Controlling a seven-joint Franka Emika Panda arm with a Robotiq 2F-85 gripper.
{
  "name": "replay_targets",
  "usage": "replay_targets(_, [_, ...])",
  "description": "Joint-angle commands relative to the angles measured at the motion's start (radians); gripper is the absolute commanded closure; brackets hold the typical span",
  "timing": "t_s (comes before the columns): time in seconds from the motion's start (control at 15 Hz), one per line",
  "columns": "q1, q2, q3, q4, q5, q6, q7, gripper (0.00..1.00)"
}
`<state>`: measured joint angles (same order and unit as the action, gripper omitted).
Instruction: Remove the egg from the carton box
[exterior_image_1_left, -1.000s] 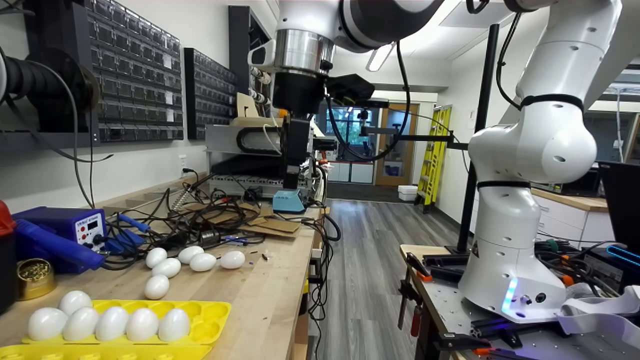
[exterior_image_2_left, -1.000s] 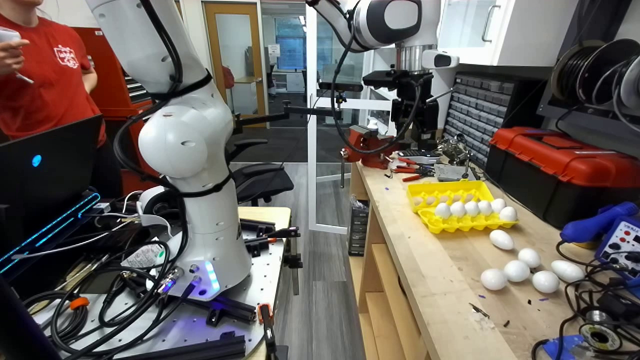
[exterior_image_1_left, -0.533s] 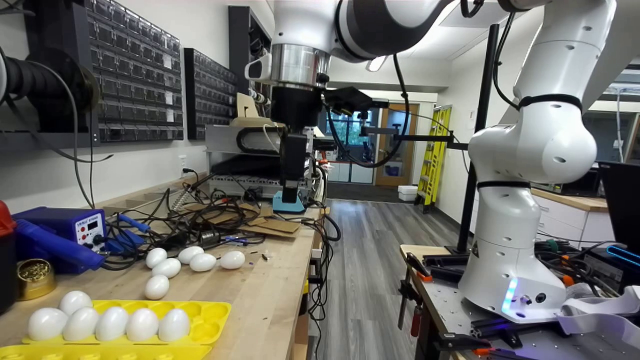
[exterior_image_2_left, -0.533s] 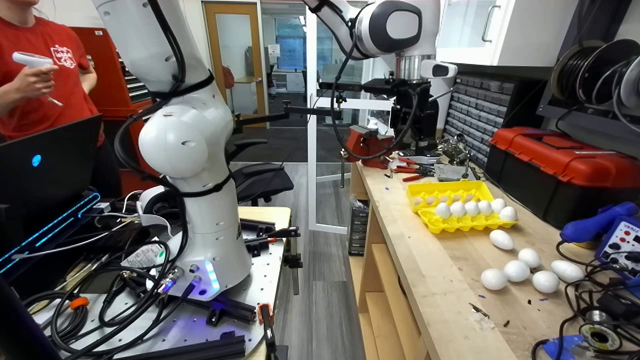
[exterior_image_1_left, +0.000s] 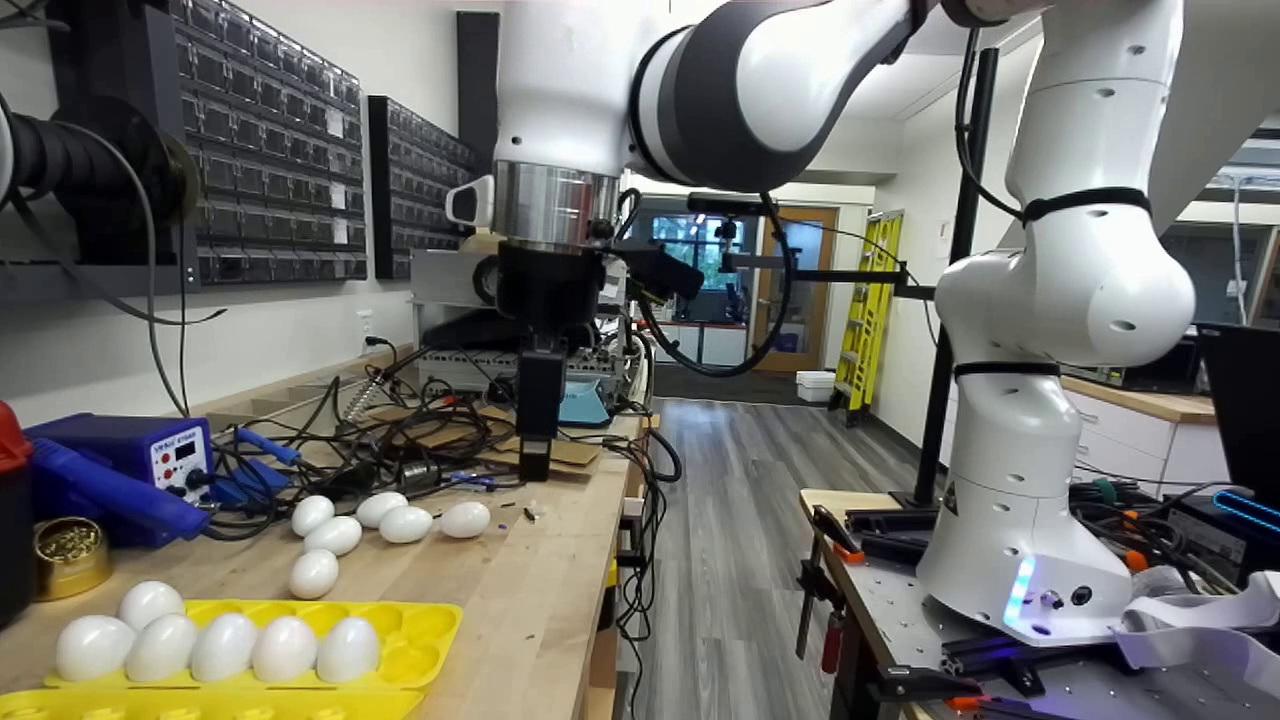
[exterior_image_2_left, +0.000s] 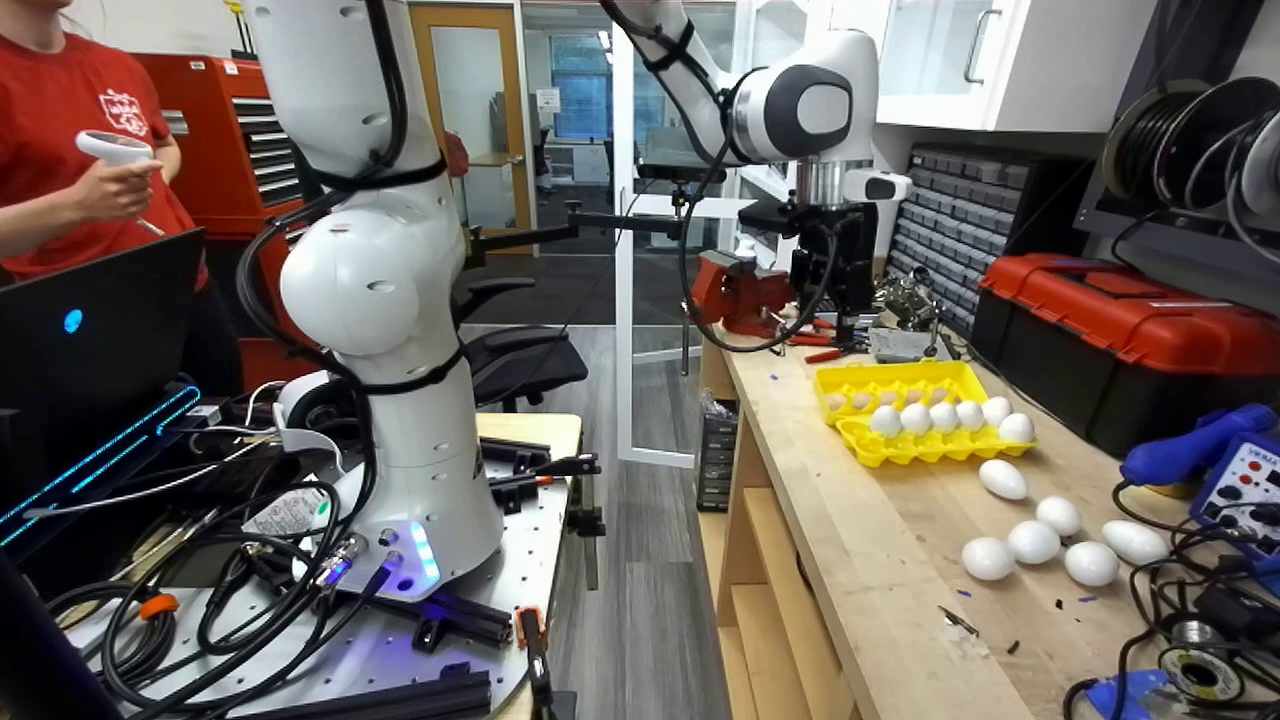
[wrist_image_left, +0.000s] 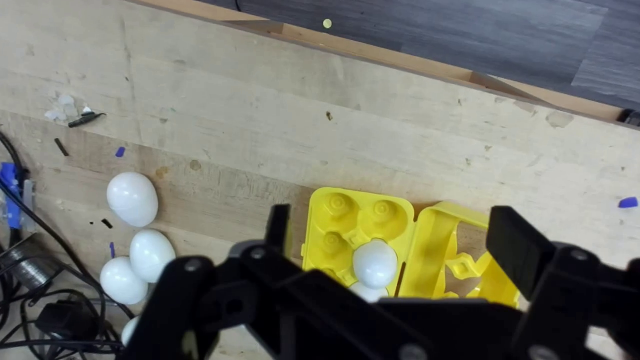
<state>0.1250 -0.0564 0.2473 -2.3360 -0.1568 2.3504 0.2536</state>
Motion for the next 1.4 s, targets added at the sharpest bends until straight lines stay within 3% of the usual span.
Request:
replay_targets(0.0, [0.021,0.122,-0.017,0.099,-0.045,-0.003,0.068,0.0])
replay_targets(0.67, [0.099,0.413,-0.094,0.355,-0.039,0.007,0.082,0.0])
replay_targets(1.33, [0.133,0.561,-0.145,0.483,-0.031,0.028,0.051,0.0])
